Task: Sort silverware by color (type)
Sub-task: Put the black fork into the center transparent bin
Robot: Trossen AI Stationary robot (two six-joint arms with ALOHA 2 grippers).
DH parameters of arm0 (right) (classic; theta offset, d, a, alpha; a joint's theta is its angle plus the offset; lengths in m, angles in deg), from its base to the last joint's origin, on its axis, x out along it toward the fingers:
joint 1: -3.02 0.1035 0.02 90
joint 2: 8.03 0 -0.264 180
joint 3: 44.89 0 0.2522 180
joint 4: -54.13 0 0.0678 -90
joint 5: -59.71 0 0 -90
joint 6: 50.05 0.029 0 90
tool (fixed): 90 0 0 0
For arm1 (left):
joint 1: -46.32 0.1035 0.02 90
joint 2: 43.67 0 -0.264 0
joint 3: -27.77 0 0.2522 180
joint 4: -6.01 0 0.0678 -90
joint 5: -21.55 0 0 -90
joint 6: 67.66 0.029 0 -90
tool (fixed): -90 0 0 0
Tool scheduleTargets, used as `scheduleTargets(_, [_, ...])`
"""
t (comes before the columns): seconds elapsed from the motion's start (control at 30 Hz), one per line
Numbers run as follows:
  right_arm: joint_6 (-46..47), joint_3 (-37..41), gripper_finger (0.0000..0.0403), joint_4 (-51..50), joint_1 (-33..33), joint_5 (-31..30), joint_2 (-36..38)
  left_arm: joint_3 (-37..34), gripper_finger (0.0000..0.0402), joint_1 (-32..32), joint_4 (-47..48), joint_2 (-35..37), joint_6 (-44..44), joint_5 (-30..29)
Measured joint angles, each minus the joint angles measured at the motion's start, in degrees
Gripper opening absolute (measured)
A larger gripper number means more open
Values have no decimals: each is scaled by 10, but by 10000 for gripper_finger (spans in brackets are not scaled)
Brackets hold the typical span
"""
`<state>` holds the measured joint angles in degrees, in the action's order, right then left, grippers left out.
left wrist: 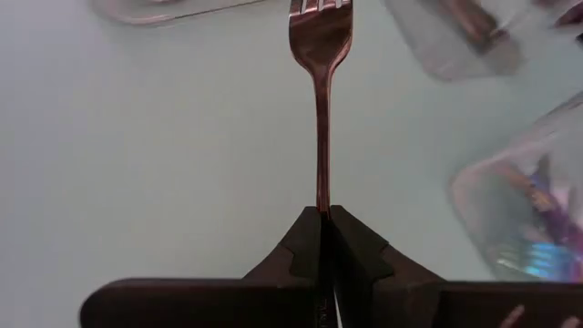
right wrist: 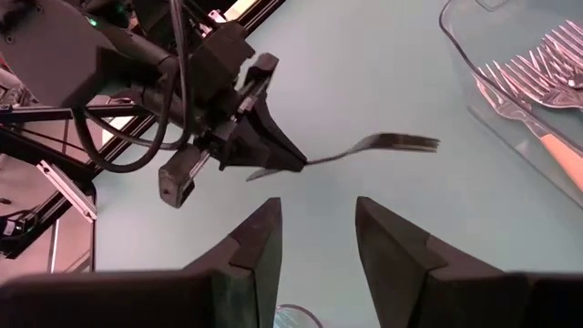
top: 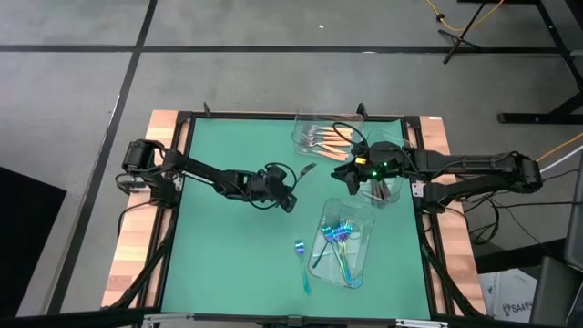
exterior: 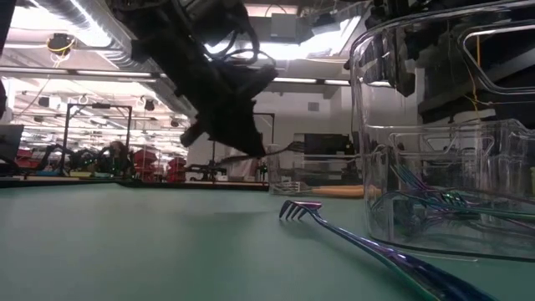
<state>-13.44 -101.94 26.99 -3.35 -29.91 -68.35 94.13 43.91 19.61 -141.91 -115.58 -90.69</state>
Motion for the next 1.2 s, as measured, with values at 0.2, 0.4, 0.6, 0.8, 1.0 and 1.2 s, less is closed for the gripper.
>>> scheduleTargets(0.2, [-10, 0, 129, 3, 0, 0, -1, 0, 7, 0, -90, -22, -2, -3])
scheduleTargets(0.4, [-9, 0, 129, 1, 0, 2, -12, 0, 7, 1, -179, -27, 4, -43])
scheduleTargets(0.6, [-9, 0, 129, 4, 0, 2, -21, 0, 7, 4, -282, -27, 37, -49])
scheduleTargets(0.8, [-19, 0, 129, 15, 0, 2, -27, 0, 7, 4, -388, -27, 93, -50])
scheduleTargets(1.0, [-43, 0, 129, 82, 0, 2, -34, 0, 7, 4, -458, -27, 137, -46])
scheduleTargets(1.2, [-69, 0, 129, 136, 0, 6, -40, 0, 7, 4, -499, -27, 166, -33])
